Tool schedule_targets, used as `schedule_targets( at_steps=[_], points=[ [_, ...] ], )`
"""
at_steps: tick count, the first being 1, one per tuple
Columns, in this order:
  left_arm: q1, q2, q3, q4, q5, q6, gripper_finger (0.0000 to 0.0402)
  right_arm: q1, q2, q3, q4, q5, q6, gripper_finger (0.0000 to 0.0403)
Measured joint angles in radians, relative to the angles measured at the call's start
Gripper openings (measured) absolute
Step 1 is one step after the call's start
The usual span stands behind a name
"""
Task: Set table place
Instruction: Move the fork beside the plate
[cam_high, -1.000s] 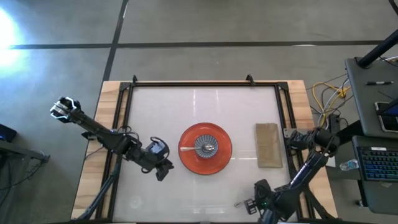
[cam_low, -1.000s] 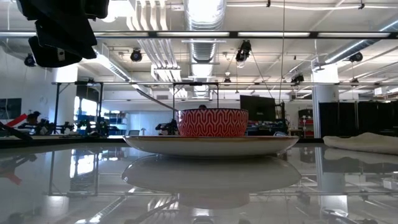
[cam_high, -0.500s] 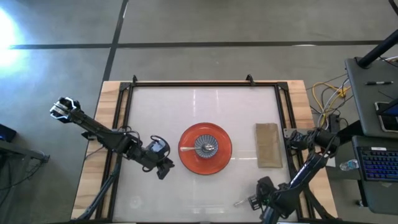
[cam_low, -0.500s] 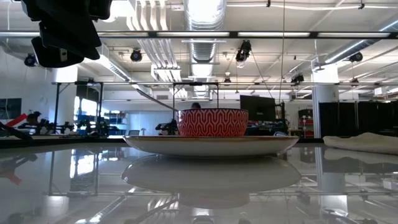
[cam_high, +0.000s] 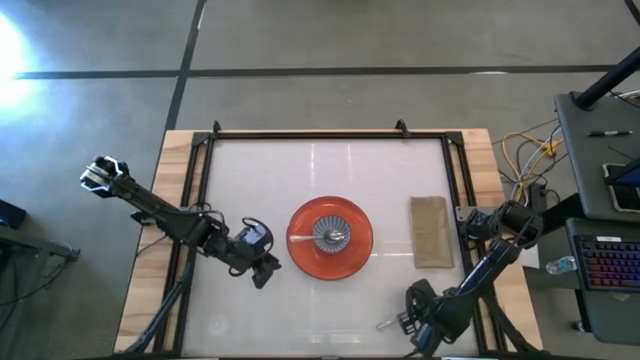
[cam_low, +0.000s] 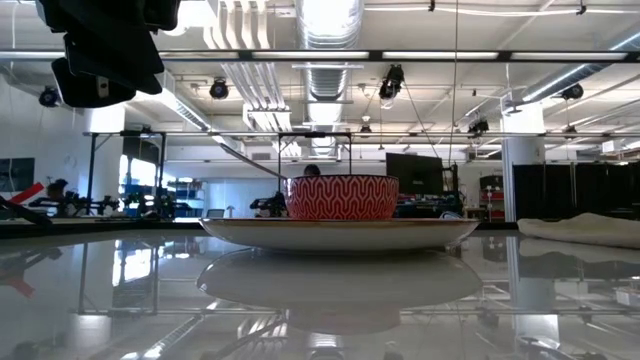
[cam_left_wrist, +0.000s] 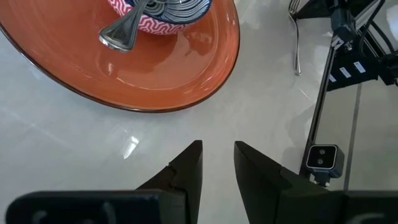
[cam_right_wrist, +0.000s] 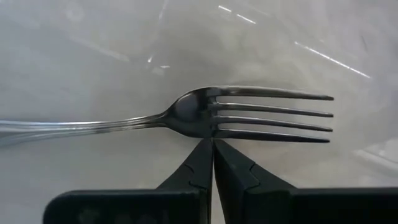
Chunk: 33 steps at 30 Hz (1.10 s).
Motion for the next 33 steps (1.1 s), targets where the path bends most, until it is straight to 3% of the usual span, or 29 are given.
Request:
schedule_targets(
  at_steps=[22, 33],
  points=[
    [0.000, 0.000, -0.001, 0.000, 0.000, -0.001, 0.0077, -0.100, 0.005, -0.008, -0.032, 0.195, -0.028, 0.0009],
    [0.000, 0.000, -0.003, 0.000, 0.001, 0.001, 0.0077, -0.198, 0.003, -0.011, -0.020, 0.300, -0.168, 0.0008]
  ],
)
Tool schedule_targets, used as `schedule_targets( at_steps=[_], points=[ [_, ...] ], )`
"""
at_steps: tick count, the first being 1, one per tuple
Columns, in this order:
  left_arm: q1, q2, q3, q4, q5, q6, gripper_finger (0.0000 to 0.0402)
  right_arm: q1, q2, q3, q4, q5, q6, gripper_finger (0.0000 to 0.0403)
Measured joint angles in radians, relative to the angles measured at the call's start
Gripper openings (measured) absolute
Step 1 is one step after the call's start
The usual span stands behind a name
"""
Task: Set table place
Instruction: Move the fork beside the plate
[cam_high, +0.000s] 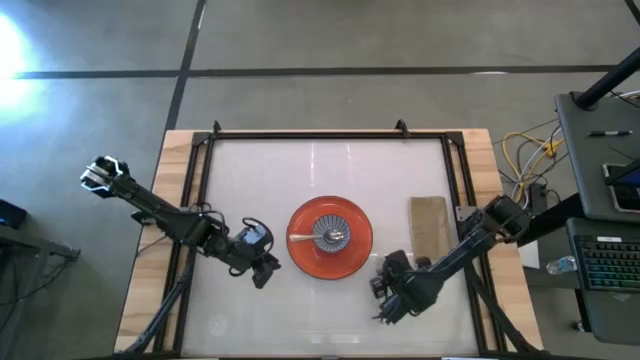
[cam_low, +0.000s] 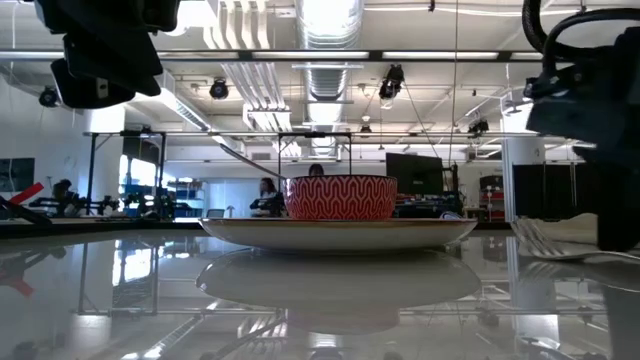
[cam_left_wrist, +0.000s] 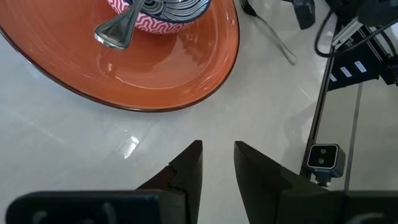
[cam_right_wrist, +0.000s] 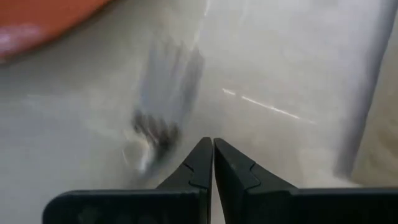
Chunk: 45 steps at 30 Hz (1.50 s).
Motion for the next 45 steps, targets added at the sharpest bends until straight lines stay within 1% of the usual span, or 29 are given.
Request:
schedule_targets(
  at_steps=[3, 6, 12, 15, 19, 22, 25, 33, 38, 43, 45],
  points=[
    [0.000, 0.000, -0.001, -0.001, 0.001, 0.000, 0.0077, -0.023, -0.005, 0.001, 0.000, -0.023, -0.059, 0.0008],
    [0.000, 0.000, -0.001, 0.000, 0.001, 0.000, 0.0077, -0.040, -0.016, 0.001, -0.005, -0.023, -0.074, 0.0009],
    [0.000, 0.000, -0.001, 0.000, 0.001, 0.001, 0.0077, -0.028, -0.058, 0.002, -0.036, -0.031, 0.008, 0.0012],
    [0.000, 0.000, -0.002, 0.000, 0.001, 0.003, 0.0077, -0.026, -0.096, 0.003, -0.016, -0.041, 0.030, 0.0027],
    [0.000, 0.000, -0.003, -0.001, 0.001, 0.005, 0.0077, -0.024, -0.128, 0.003, 0.036, -0.069, 0.051, 0.0061],
    [0.000, 0.000, -0.003, 0.000, 0.001, 0.005, 0.0077, -0.025, -0.130, 0.004, 0.100, -0.116, 0.058, 0.0086],
    [0.000, 0.000, -0.003, 0.000, 0.000, 0.010, 0.0077, -0.025, -0.113, 0.004, 0.184, -0.121, 0.067, 0.0099],
    [0.000, 0.000, -0.005, 0.000, 0.000, 0.011, 0.0077, -0.024, -0.065, 0.013, 0.204, -0.151, 0.067, 0.0097],
    [0.000, 0.000, -0.005, 0.000, 0.000, 0.011, 0.0077, -0.028, -0.050, 0.024, 0.216, -0.150, 0.064, 0.0096],
    [0.000, 0.000, -0.005, 0.000, 0.000, 0.011, 0.0077, -0.048, -0.033, 0.038, 0.224, -0.154, 0.022, 0.0096],
    [0.000, 0.000, -0.005, 0.000, 0.000, 0.011, 0.0077, -0.058, -0.022, 0.041, 0.223, -0.173, 0.000, 0.0096]
  ],
)
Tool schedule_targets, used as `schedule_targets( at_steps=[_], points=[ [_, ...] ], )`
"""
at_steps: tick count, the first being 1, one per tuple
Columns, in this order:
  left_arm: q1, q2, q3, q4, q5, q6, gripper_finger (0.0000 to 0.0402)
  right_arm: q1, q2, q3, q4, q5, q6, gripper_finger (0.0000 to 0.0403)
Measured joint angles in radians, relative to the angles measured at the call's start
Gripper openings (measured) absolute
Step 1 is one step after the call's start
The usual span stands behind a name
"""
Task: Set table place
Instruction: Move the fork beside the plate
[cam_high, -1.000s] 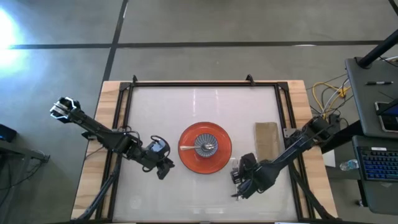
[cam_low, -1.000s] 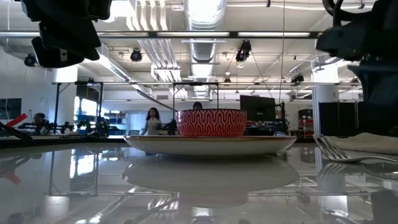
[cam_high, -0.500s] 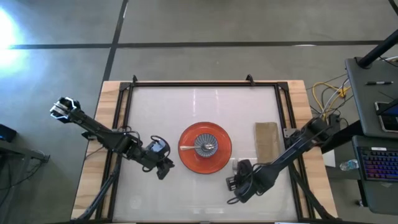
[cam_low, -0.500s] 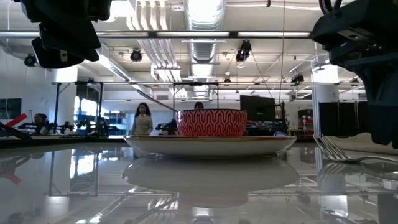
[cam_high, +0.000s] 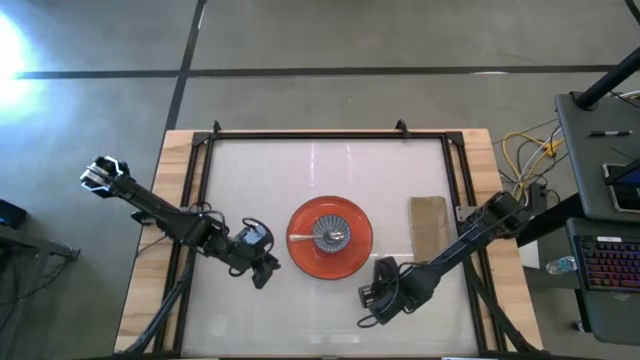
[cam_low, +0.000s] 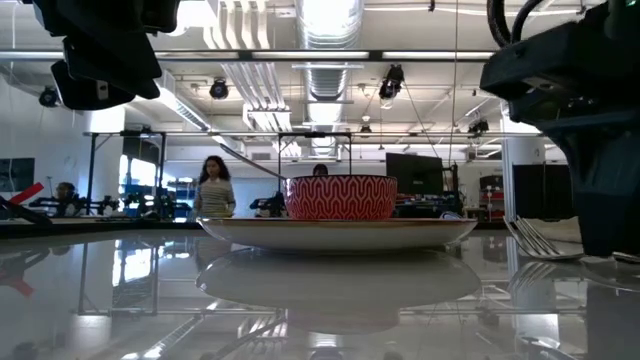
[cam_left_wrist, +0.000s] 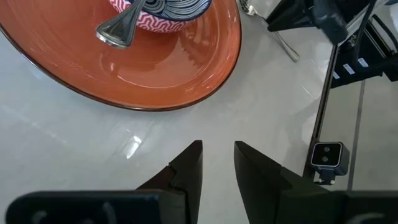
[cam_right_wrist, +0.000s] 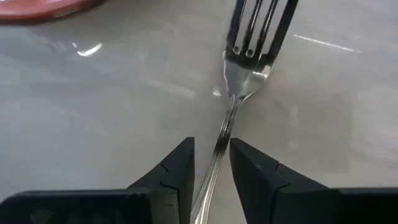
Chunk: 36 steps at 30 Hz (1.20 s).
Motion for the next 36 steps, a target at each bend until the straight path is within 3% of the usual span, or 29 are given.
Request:
schedule_targets(
  at_steps=[8, 19, 31, 36],
  points=[
    [0.000, 0.000, 0.000, 0.000, 0.000, 0.014, 0.0077, -0.011, 0.007, 0.000, -0.042, -0.026, -0.026, 0.0090],
    [0.000, 0.000, -0.011, -0.001, 0.000, 0.024, 0.0077, -0.077, 0.007, -0.001, -0.072, -0.023, -0.130, 0.0015],
    [-0.002, 0.000, -0.011, 0.000, 0.000, 0.024, 0.0077, -0.187, 0.007, -0.005, -0.172, 0.033, -0.196, 0.0013],
    [-0.004, 0.000, -0.011, 0.000, 0.016, 0.023, 0.0077, -0.188, -0.002, -0.005, -0.175, 0.084, -0.102, 0.0013]
  ],
)
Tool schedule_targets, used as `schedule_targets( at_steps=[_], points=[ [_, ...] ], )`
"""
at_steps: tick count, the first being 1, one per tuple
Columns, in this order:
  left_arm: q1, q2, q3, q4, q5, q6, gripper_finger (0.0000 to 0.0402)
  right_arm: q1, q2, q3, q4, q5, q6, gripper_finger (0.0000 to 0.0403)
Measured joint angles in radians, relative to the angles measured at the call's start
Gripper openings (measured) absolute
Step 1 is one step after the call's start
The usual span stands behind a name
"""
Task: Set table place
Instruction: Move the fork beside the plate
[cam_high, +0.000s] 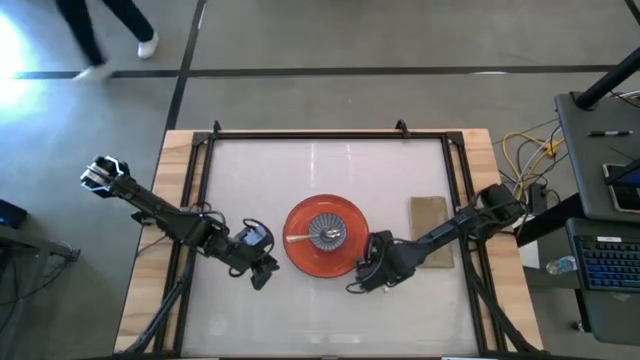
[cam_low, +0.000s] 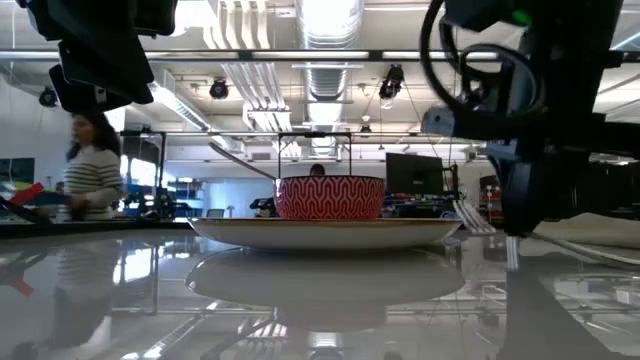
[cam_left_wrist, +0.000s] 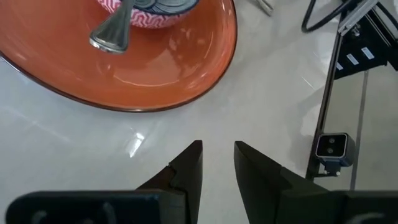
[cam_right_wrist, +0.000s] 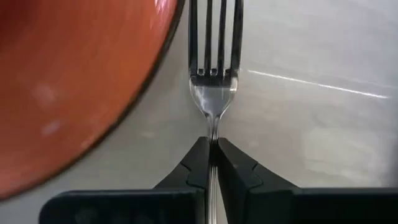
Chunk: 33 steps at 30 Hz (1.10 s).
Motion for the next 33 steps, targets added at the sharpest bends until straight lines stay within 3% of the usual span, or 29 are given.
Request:
schedule_targets(
  at_steps=[5, 10, 17, 25, 33],
  points=[
    [-0.008, 0.000, 0.000, 0.000, 0.014, 0.000, 0.0077, 0.039, -0.036, 0.000, -0.084, 0.081, 0.171, 0.0012],
    [-0.010, 0.000, 0.000, 0.000, 0.014, 0.001, 0.0077, 0.023, -0.039, -0.009, -0.166, 0.072, 0.152, 0.0012],
    [-0.010, 0.000, 0.000, 0.000, 0.030, 0.000, 0.0077, -0.062, -0.063, -0.067, -0.086, 0.068, 0.134, 0.0012],
    [-0.010, 0.000, 0.000, 0.000, 0.049, 0.001, 0.0077, -0.164, -0.204, -0.231, 0.138, 0.086, 0.037, 0.0012],
    [-0.010, 0.000, 0.000, 0.000, 0.049, 0.001, 0.0077, -0.286, -0.310, -0.383, 0.302, 0.009, -0.094, 0.0012]
  ],
)
